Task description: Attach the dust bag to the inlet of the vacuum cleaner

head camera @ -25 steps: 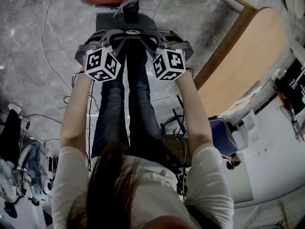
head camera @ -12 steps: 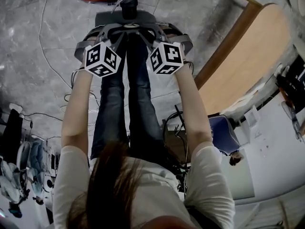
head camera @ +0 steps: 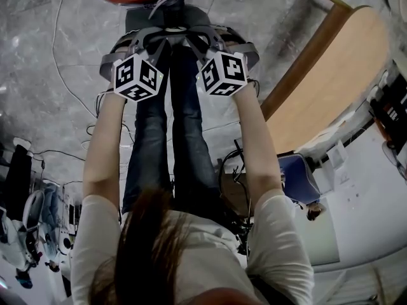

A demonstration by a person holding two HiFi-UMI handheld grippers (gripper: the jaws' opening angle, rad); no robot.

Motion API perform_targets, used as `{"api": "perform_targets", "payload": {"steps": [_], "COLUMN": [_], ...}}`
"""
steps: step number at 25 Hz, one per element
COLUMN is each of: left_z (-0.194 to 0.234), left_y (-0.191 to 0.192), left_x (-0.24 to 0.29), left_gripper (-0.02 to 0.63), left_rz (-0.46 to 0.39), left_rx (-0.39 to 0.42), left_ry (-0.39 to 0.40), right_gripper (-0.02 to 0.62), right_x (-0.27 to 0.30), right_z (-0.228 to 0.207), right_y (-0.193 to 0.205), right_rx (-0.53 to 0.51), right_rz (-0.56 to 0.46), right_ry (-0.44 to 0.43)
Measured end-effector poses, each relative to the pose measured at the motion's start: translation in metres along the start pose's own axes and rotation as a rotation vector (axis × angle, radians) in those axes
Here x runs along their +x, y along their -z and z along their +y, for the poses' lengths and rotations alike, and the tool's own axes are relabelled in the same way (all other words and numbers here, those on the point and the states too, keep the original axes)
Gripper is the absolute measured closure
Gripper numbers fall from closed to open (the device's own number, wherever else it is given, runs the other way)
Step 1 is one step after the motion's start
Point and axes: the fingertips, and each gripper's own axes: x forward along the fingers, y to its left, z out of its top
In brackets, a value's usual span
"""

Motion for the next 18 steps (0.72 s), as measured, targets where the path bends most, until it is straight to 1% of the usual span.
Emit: {"api": "perform_targets", "payload": {"steps": [12, 18], "left_z": [0.016, 0.02], "left_y": [-0.003, 0.001], "left_x": [0.003, 0.0], "left_gripper": [0.566, 0.566], "left_rz": [-0.008, 0.013], "left_rx": [-0.028, -0.015], "left_ry": [-0.033, -0.042], "right_gripper": [0.564, 0.565], "right_x": [0.003, 0.007], "right_z": [-0.017, -0.017], "right_y": [-0.002, -0.006], "right_rx": [-0.024, -0.022], "right_rz": [-0.002, -0.014], "right_ry": [0.003, -0.011]}}
